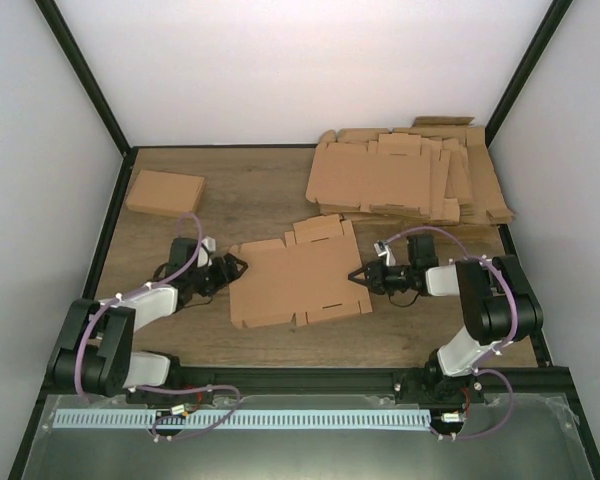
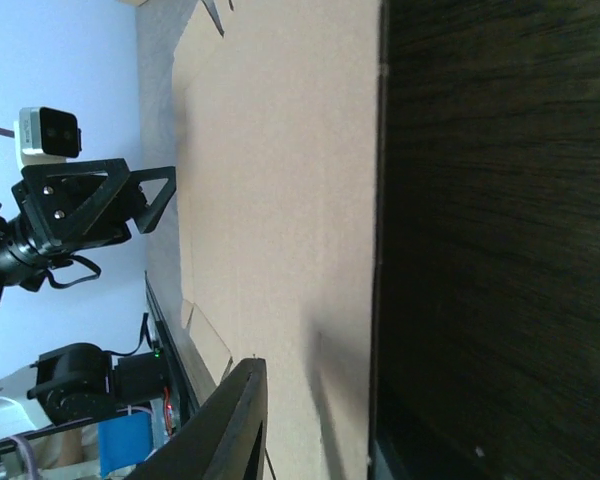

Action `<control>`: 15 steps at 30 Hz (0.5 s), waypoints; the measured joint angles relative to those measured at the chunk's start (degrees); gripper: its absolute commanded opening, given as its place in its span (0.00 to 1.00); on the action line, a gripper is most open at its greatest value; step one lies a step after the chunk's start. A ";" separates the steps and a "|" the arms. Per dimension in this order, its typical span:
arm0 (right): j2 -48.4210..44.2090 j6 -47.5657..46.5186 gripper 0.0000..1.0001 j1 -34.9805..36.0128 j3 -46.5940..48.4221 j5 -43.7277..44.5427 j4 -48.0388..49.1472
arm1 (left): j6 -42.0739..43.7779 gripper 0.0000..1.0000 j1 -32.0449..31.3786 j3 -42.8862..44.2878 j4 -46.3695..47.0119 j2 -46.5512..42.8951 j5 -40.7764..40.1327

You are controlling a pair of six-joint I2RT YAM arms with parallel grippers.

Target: Fold the paper box

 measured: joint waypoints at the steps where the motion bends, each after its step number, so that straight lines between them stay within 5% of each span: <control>1: 0.00 0.17 0.15 0.00 0.00 -0.35 0.15 | -0.02 0.82 0.00 0.00 0.35 0.20 0.17; 6: -1.01 0.04 0.01 0.02 -0.02 -1.46 0.28 | 0.00 0.83 0.00 0.00 0.33 0.09 0.13; 15: -12.41 -2.95 0.01 0.13 1.60 -0.42 -8.11 | 0.90 0.94 0.00 0.00 -8.72 -13.31 -7.30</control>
